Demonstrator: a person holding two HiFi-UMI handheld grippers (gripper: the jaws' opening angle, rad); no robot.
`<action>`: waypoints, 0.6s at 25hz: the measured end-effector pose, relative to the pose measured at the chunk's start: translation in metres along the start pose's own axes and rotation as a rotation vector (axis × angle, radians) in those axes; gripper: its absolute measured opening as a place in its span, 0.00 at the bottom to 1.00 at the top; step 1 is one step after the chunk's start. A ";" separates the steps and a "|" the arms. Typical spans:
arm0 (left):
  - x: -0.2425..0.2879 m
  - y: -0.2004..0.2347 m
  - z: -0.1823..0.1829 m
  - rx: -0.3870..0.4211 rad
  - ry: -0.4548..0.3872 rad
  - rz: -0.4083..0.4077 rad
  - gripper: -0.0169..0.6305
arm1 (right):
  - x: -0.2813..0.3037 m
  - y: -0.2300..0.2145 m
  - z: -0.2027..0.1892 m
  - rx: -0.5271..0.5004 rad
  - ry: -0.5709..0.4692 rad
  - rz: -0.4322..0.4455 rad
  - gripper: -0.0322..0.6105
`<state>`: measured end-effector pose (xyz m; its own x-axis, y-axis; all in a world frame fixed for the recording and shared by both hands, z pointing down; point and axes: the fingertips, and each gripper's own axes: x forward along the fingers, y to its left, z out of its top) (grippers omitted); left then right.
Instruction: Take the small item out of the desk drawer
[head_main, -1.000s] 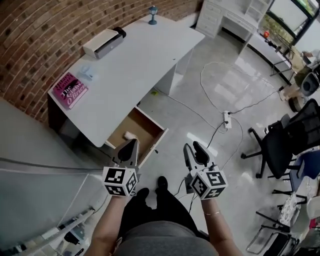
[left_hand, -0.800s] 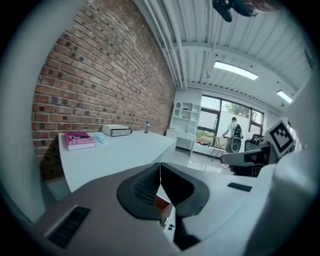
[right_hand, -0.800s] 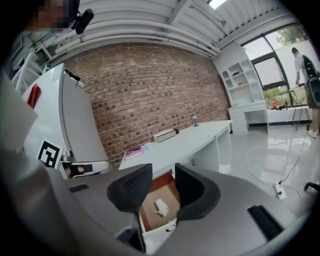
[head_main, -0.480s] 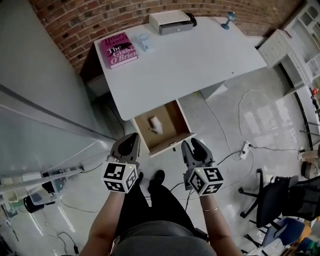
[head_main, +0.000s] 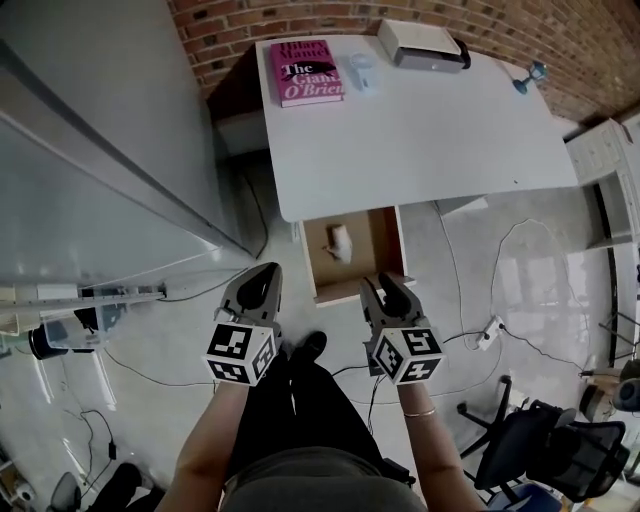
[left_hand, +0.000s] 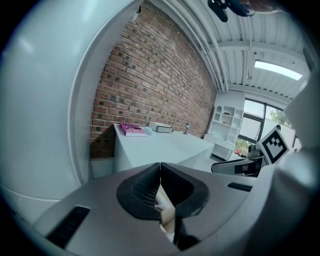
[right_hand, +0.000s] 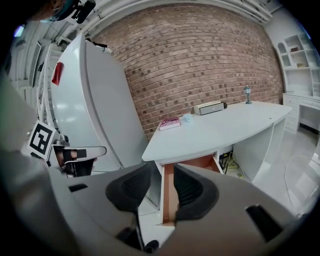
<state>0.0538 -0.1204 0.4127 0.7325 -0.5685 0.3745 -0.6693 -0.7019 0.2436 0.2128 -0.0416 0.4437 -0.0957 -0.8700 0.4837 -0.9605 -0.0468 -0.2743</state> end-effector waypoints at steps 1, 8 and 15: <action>-0.001 0.002 -0.002 -0.002 0.001 0.005 0.06 | 0.004 0.002 -0.003 -0.007 0.011 0.005 0.28; -0.003 0.014 -0.014 -0.005 0.029 0.001 0.06 | 0.034 0.009 -0.021 -0.047 0.087 0.009 0.27; -0.003 0.025 -0.034 -0.025 0.056 0.013 0.06 | 0.059 0.010 -0.043 -0.067 0.143 0.006 0.27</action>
<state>0.0311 -0.1215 0.4479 0.7162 -0.5519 0.4272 -0.6820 -0.6835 0.2604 0.1867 -0.0722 0.5052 -0.1332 -0.7914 0.5966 -0.9745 -0.0050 -0.2242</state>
